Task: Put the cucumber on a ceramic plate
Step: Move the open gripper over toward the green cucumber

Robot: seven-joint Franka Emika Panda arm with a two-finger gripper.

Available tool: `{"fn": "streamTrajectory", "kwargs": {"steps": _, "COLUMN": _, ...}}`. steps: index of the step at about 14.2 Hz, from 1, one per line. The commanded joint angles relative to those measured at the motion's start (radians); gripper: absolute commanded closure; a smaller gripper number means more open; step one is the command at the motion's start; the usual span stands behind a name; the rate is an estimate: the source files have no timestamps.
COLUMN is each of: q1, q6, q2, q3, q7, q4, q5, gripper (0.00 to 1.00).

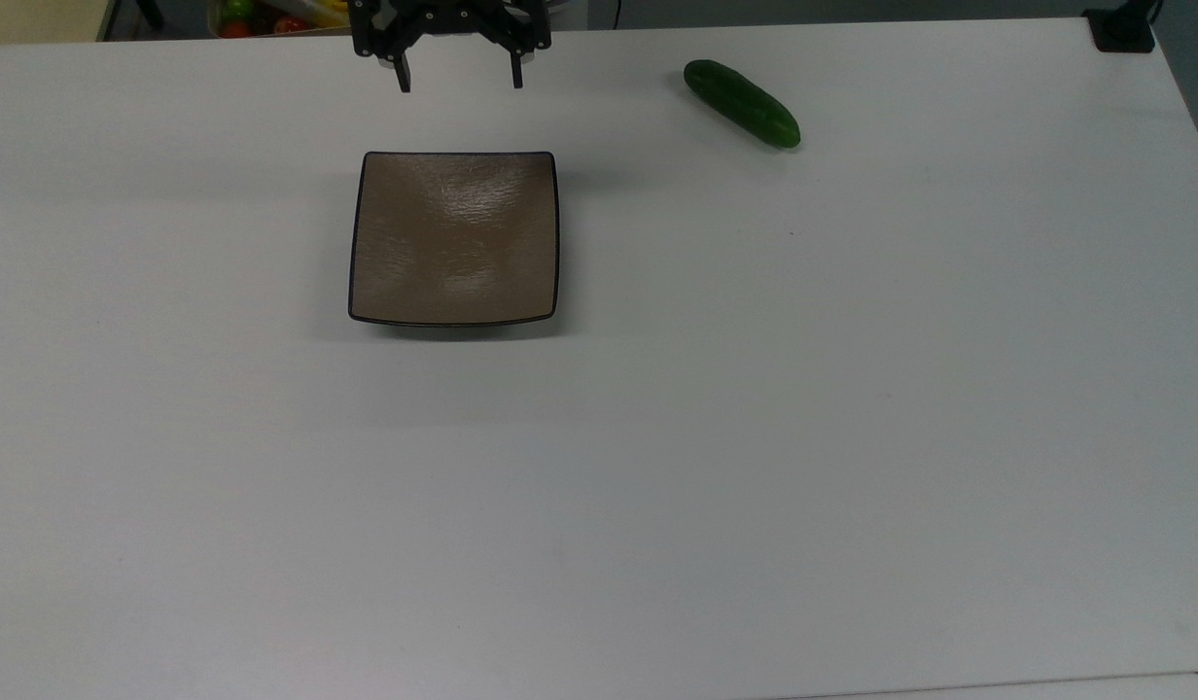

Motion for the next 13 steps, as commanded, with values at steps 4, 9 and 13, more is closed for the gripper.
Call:
{"fn": "streamTrajectory", "kwargs": {"steps": 4, "q1": 0.000, "q6": -0.020, "q2": -0.157, "q3": 0.056, "q7": -0.003, "q4": -0.211, "q5": -0.012, "gripper": 0.00}}
{"fn": "streamTrajectory", "kwargs": {"steps": 9, "q1": 0.020, "q6": -0.021, "q2": -0.235, "q3": 0.183, "q7": -0.093, "q4": -0.399, "q5": -0.008, "gripper": 0.00}}
{"fn": "streamTrajectory", "kwargs": {"steps": 13, "q1": 0.021, "q6": -0.026, "q2": -0.238, "q3": 0.290, "q7": -0.205, "q4": -0.459, "q5": 0.004, "gripper": 0.00}}
